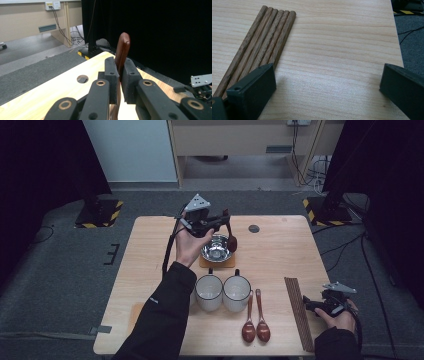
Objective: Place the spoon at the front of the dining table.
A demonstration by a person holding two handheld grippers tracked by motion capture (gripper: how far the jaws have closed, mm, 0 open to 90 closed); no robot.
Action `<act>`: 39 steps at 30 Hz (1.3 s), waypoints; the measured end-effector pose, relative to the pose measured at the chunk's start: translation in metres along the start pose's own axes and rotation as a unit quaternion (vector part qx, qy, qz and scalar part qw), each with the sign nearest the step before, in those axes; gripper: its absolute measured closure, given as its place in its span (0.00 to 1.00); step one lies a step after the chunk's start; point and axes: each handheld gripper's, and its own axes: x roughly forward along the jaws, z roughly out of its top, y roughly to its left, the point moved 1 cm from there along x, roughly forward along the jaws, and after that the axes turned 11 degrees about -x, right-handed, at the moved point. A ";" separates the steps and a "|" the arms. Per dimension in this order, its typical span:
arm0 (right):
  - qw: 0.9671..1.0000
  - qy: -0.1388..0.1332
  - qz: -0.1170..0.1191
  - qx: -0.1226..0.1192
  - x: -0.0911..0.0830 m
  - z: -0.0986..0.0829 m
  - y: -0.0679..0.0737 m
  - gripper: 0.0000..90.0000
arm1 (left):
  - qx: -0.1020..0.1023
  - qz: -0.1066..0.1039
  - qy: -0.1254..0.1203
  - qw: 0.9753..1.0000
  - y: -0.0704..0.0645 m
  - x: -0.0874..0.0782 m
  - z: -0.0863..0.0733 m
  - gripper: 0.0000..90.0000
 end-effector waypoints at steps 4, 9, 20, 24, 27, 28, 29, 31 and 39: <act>1.000 0.000 0.000 0.001 0.000 0.000 0.000 0.01 | -0.002 0.004 -0.001 1.000 0.006 0.002 0.000 0.93; 1.000 0.000 0.000 0.001 0.000 0.000 0.000 0.01 | -0.005 0.010 -0.001 1.000 0.012 0.005 -0.002 0.93; 1.000 0.000 0.000 0.000 0.000 0.000 0.000 0.01 | -0.007 0.023 -0.003 1.000 0.030 0.004 -0.005 0.93; 1.000 0.000 0.000 -0.001 0.000 0.000 0.000 0.01 | -0.004 0.029 -0.008 1.000 0.034 0.004 -0.005 0.93; 1.000 0.000 0.000 0.000 0.000 0.000 0.000 0.01 | -0.004 0.031 -0.007 0.999 0.036 0.004 -0.006 0.93; 1.000 0.000 0.000 0.000 0.000 0.000 0.000 0.01 | -0.003 0.034 -0.005 0.999 0.039 0.005 -0.006 0.93; 1.000 0.000 0.000 0.000 0.000 0.000 0.000 0.01 | -0.003 0.034 -0.005 0.999 0.039 0.005 -0.006 0.93; 1.000 0.000 0.000 0.000 0.000 0.000 0.000 0.01 | -0.003 0.036 -0.004 0.999 0.041 0.005 -0.007 0.93; 1.000 0.000 0.000 0.000 0.000 0.000 0.000 0.01 | -0.010 0.049 -0.003 0.999 0.055 0.007 -0.015 0.93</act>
